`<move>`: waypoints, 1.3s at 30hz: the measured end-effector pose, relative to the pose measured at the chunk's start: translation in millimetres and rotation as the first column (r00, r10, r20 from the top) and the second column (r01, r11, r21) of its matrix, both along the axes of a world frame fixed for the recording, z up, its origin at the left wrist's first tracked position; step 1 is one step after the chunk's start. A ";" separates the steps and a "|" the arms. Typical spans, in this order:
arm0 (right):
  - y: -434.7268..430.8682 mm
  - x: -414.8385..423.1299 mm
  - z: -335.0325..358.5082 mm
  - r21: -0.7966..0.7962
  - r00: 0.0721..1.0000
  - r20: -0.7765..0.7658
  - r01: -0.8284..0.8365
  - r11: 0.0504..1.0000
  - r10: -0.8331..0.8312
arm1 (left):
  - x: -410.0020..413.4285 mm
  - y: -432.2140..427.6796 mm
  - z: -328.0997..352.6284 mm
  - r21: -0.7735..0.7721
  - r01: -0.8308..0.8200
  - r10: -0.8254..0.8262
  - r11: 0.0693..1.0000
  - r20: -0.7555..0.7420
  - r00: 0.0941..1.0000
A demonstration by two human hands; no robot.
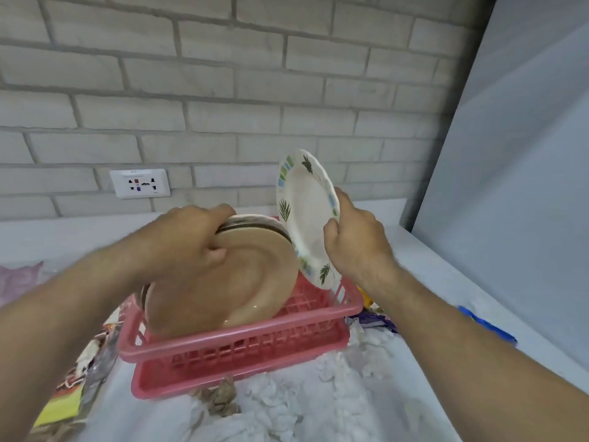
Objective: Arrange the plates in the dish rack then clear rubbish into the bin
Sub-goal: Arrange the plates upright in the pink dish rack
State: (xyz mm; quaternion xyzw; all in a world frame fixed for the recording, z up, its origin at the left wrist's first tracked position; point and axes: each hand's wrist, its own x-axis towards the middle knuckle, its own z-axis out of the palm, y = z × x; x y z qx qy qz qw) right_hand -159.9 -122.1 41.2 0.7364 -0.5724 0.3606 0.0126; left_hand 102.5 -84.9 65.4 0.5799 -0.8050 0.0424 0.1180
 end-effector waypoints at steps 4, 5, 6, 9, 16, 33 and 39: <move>2.2 11.3 -23.8 0.064 0.998 -0.052 0.043 0.997 -0.039 | 8.0 -10.4 0.9 -0.007 -0.022 0.021 1.000 -0.064 0.998; 3.2 14.1 -29.0 0.086 0.997 -0.060 0.051 0.995 -0.046 | 8.7 -10.9 -0.4 -0.004 -0.020 0.020 1.000 -0.056 0.998; 4.1 14.9 -32.1 0.103 0.997 -0.063 0.057 0.993 -0.050 | 7.0 -10.9 -1.4 -0.008 -0.026 0.025 1.000 -0.043 0.999; 4.3 13.1 -36.4 0.139 0.996 -0.063 0.073 0.988 -0.064 | -1.7 -8.4 -5.6 -0.050 -0.057 0.057 0.997 -0.004 0.998; 0.3 -11.2 -35.9 0.294 0.965 0.181 0.131 0.947 -0.189 | -12.6 -0.1 -17.8 -0.107 -0.150 0.143 0.983 -0.065 0.988; 6.6 -1.7 -51.1 0.290 0.939 0.301 0.074 0.954 -0.164 | 17.2 -5.6 39.2 -0.204 0.283 -0.236 0.937 0.227 0.945; 7.1 -0.1 -53.5 0.264 0.941 0.282 0.111 0.958 -0.187 | 42.0 2.4 26.6 -0.289 0.549 -0.310 0.785 0.584 0.751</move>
